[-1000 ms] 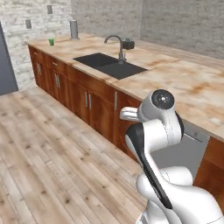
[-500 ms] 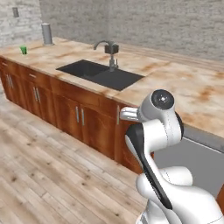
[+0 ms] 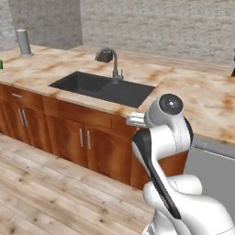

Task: Place the pitcher and cup on the dining counter for serving.

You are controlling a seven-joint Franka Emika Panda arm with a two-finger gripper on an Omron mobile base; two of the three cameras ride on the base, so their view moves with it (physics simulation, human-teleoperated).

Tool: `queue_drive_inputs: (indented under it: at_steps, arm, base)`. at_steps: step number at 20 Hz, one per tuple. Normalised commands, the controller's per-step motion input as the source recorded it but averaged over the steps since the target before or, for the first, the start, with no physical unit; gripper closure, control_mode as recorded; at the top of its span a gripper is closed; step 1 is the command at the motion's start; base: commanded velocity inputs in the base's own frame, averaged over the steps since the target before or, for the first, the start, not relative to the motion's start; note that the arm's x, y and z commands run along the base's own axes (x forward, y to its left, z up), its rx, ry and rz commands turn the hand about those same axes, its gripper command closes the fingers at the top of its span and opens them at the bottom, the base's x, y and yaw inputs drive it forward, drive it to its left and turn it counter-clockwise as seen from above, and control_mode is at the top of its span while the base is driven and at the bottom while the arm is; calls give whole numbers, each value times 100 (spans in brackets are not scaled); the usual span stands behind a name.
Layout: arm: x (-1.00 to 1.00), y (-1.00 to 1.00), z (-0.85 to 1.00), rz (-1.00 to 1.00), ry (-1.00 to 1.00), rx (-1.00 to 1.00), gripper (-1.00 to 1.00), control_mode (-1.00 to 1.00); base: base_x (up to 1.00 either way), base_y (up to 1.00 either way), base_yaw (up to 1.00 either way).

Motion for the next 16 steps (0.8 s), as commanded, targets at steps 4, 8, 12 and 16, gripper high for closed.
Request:
queue_drive_inputs:
  at_steps: [4, 8, 12, 16]
  arm:
    - [0, 0, 0, 0, 0, 0, -100, 100]
    - [0, 0, 0, 0, 0, 0, -100, 100]
    - [0, 0, 0, 0, 0, 0, -100, 100]
    - [0, 0, 0, 0, 0, 0, -100, 100]
  base:
    - [100, 100, -26]
    - [78, 100, -13]
    - [68, 100, -8]
    - [69, 100, -10]
